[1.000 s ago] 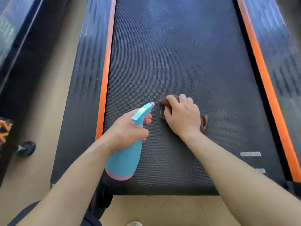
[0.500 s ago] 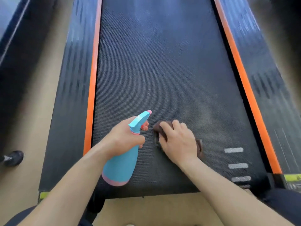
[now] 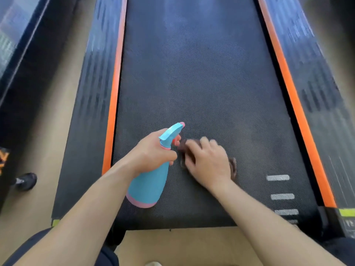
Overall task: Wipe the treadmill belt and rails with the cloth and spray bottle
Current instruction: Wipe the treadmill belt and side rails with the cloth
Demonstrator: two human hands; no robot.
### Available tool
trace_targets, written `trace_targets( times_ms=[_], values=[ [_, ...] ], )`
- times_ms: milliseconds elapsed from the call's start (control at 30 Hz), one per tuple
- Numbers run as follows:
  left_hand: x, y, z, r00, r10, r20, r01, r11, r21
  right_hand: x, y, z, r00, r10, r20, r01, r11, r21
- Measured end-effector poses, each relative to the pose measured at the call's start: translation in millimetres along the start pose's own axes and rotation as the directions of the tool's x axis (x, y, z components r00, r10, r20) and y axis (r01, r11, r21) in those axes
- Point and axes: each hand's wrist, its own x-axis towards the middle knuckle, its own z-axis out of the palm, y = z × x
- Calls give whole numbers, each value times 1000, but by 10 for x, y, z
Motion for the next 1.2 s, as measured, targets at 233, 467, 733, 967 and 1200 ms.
trace_targets(
  times_ms=[233, 467, 733, 967, 1200],
  values=[
    [-59, 73, 354, 982, 34, 186, -41, 998, 38, -679, 684, -258, 941, 336, -34, -338, 940, -45],
    [-120, 142, 534, 931, 48, 362, -104, 985, 137, -1078, 593, -306, 870, 489, -57, -491, 870, -36],
    [-142, 172, 533, 943, 60, 327, -87, 994, 68, -1180, 527, -346, 896, 441, -58, -443, 895, -41],
    [-122, 135, 403, 958, 107, 267, -122, 992, 41, -194, 1097, -360, 894, 444, -62, -447, 894, -30],
    [-74, 53, 228, 981, 112, 156, -126, 989, 81, 325, 1088, -305, 865, 493, -91, -497, 867, -28]
  ],
)
